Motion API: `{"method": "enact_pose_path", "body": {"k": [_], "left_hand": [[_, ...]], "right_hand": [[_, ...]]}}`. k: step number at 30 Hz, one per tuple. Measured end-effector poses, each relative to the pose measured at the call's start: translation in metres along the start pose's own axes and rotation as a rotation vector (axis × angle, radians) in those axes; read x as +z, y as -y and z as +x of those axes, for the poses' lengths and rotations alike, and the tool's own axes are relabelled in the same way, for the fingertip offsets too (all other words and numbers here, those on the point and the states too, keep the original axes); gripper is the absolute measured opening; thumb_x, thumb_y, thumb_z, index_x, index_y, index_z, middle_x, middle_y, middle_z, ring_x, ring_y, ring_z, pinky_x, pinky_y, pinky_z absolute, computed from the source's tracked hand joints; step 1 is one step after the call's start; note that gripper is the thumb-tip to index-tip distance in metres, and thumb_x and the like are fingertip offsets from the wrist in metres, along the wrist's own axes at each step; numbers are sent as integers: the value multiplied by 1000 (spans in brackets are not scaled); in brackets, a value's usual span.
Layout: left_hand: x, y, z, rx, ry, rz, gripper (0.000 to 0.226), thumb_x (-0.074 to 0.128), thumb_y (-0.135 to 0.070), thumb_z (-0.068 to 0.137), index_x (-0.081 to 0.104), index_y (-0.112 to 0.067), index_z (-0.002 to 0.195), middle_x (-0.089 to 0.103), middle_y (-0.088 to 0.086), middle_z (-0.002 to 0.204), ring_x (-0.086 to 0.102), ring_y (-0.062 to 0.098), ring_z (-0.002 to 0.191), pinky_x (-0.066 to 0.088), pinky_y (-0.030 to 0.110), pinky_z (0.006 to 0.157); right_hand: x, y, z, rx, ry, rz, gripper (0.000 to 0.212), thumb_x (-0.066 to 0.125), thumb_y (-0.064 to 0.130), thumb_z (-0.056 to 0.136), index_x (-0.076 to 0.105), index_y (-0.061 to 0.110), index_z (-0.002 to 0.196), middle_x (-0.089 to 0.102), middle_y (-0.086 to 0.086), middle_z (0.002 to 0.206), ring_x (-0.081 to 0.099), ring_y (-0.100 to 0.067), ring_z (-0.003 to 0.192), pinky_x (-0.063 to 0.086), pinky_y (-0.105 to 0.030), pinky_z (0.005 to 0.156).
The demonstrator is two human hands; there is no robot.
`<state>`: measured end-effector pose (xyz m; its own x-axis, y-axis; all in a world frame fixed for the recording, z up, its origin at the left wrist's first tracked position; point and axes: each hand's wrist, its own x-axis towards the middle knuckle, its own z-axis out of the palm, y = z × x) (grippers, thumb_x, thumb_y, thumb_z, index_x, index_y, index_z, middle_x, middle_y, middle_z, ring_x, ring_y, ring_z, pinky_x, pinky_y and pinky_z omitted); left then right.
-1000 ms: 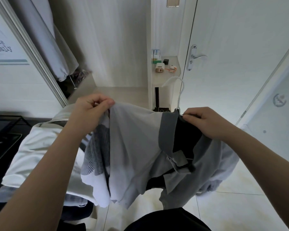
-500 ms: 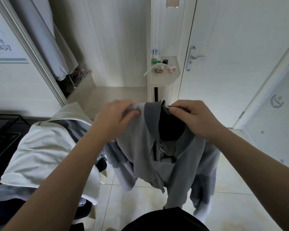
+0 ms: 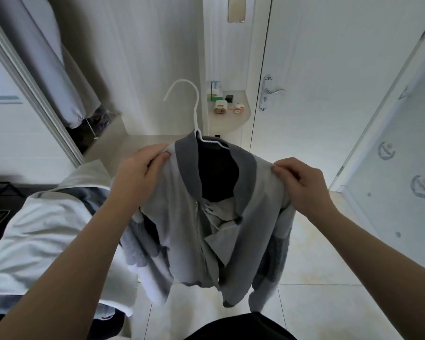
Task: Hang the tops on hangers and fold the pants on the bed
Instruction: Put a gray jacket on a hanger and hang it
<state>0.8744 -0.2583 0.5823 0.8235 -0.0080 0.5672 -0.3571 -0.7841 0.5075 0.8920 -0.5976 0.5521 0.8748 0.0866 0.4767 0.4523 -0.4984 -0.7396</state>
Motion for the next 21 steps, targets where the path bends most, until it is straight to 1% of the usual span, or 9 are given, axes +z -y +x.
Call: {"method": "enact_pose_path", "body": {"k": [3,6,8,11,13,15,18,19,21], "left_hand": [[-4,-1,2,44,-14,49,23,56,-16,103,72,-10,119,71,-3,102,60,10,90,37,10,76],[-11,-1,5,94,-33,94,18,57,-11,102,73,-6,108,63,-8,83,58,14,78,34,17,69],[-15,-1,6,107,-38,106,17,58,-9,101,74,-4,104,58,-9,78,54,10,75,33,10,68],[-18,-4,7,152,-40,131,13,61,-3,98,74,0,101,54,-10,79,43,-3,74,32,-1,74],[-17,-4,8,182,-45,144,12,62,-2,97,74,0,99,53,-11,78,41,-3,73,32,-1,75],[-14,-3,9,138,-79,128,14,61,-5,98,74,-2,102,57,-11,81,47,0,76,32,0,75],[-13,1,6,35,-119,37,17,58,-12,101,73,-14,95,60,-19,72,54,2,70,34,2,69],[-13,3,5,13,-115,2,22,57,-13,102,70,-22,87,60,-21,69,55,0,69,34,3,66],[-14,7,5,-23,-103,-54,31,55,-17,103,57,-34,77,60,-15,68,56,2,68,34,7,60]], "right_hand": [[0,9,4,-45,-69,-6,18,62,10,96,66,24,85,67,17,82,60,1,76,40,-6,70],[-4,17,9,-88,-49,-48,16,58,15,97,61,19,81,62,9,71,56,-6,69,40,-13,62],[-5,23,12,-84,-17,-39,19,55,17,97,58,19,78,58,9,66,53,-6,65,38,-14,60],[-6,33,20,-40,-13,38,29,53,13,99,53,22,72,55,12,63,48,-5,61,36,-16,59],[-8,40,28,-63,51,23,26,53,18,97,54,24,72,55,14,60,48,-6,58,36,-15,57],[-10,43,34,-90,177,16,20,55,26,94,58,27,74,57,14,61,49,-5,57,36,-13,56],[-7,35,34,-159,325,-17,11,66,21,93,64,30,88,66,15,80,61,-4,75,47,-16,70],[-3,28,30,-179,334,-54,14,70,18,92,64,30,95,66,17,86,63,-3,82,51,-19,75],[7,13,20,-185,275,-141,24,73,19,90,63,30,109,64,23,90,62,2,81,55,-27,78]]}}
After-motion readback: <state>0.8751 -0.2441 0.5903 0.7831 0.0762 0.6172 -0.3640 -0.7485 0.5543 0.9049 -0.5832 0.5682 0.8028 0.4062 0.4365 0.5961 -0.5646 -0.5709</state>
